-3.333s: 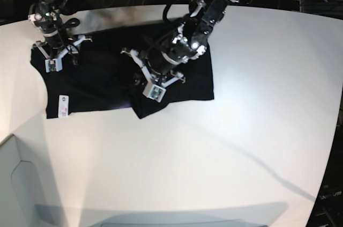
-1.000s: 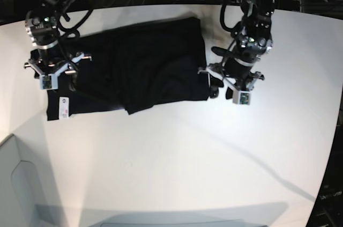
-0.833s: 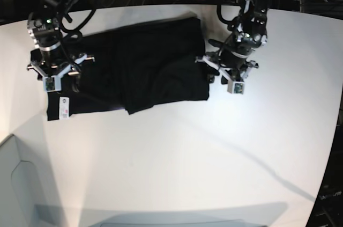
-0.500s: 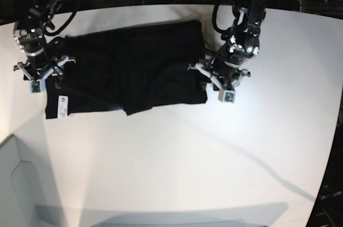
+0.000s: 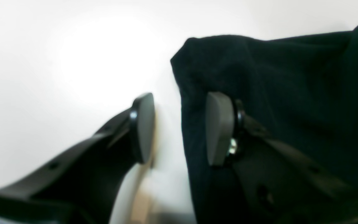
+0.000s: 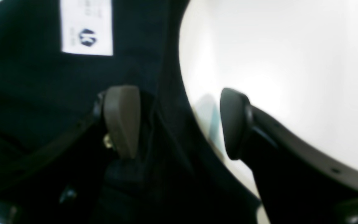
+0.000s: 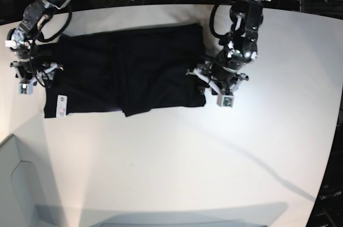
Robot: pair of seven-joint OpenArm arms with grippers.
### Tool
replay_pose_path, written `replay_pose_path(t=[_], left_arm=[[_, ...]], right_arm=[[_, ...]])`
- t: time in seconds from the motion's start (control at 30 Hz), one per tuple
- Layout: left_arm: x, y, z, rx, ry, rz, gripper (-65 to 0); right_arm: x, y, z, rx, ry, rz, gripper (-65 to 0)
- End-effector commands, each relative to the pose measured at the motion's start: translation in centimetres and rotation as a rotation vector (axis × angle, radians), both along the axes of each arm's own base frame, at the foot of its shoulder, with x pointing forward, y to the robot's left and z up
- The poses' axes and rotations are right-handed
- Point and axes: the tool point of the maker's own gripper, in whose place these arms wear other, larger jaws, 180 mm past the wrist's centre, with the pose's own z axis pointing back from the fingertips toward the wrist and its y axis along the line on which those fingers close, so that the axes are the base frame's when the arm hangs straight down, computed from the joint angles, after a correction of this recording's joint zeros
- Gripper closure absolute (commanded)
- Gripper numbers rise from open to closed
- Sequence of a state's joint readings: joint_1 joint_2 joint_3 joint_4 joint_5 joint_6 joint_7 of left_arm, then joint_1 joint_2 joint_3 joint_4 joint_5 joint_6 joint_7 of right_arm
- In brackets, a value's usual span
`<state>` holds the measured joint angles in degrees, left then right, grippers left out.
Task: Fold the T-shirt properly
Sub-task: 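Release the folded end and press the fold edge with the left gripper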
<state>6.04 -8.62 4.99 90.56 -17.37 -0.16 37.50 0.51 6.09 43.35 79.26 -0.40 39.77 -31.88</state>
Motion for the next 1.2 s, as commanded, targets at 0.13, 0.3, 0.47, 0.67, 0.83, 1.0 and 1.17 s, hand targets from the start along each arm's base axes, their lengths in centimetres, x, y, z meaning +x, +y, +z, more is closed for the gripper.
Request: replay_pose_path(t=[0.13, 0.3, 0.47, 0.67, 0.83, 1.0, 1.17], left_arm=[[1.0, 0.3, 1.4, -0.003, -0.052, 0.005, -26.7], [1.1, 0.3, 1.4, -0.003, -0.053, 0.005, -26.7], [1.1, 0.4, 1.4, -0.003, -0.052, 0.007, -26.7], [1.0, 0.4, 1.6, -0.002, -0.056, 0.005, -26.7], [1.1, 0.3, 2.5, -0.004, -0.082, 0.001, -26.7], [1.1, 0.1, 5.1, -0.015, -0.146, -0.003, -26.7], [0.7, 2.0, 6.9, -0.017, -0.191, 0.059, -26.7]], right_arm=[[0.5, -0.5, 0.5, -0.006, -0.025, 0.002, -41.2], [0.0, 0.6, -0.3, 0.001, 0.0, 0.031, -41.0], [-0.6, 2.8, -1.6, 0.005, 0.045, 0.109, -34.8], [-1.0, 4.4, -2.4, 0.014, 0.071, 0.156, -11.8], [-0.9, 4.2, -2.1, 0.006, 0.066, 0.155, 0.0], [0.3, 3.8, 0.4, -0.041, 0.0, 0.162, 0.0], [1.4, 5.0, 4.1, -0.09, -0.099, 0.173, 0.0]])
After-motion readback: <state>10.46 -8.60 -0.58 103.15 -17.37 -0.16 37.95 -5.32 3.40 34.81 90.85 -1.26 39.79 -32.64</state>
